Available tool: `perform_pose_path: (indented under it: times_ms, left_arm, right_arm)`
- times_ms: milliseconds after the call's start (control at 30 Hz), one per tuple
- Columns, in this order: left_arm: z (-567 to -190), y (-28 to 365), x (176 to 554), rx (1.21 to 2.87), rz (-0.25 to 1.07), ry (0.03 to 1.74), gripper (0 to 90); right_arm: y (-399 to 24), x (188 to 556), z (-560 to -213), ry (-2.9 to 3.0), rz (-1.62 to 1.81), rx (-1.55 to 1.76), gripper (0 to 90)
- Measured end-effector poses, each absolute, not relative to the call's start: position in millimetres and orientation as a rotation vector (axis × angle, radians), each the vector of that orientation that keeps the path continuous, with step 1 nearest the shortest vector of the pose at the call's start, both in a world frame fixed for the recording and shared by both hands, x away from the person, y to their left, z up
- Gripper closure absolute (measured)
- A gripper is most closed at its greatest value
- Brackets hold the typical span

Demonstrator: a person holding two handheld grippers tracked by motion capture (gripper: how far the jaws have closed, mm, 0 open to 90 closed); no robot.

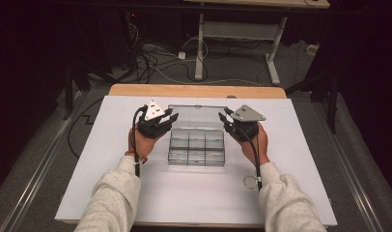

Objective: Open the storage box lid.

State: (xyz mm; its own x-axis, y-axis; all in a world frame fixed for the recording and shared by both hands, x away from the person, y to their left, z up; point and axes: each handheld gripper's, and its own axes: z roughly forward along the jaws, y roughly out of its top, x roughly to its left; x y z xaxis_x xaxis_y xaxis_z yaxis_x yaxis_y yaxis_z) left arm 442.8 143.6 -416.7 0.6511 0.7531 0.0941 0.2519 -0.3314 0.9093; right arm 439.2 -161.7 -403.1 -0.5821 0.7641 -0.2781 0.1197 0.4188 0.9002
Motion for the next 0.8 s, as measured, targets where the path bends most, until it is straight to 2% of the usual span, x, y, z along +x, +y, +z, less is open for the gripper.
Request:
perform_pose_path:
  times_ms: [800]
  left_arm:
    - [-444.7,139.3,460.5,1.960,0.607,0.861,66.1]
  right_arm:
    - [-162.4,458.3,-425.8,1.998,1.158,0.867,72.8]
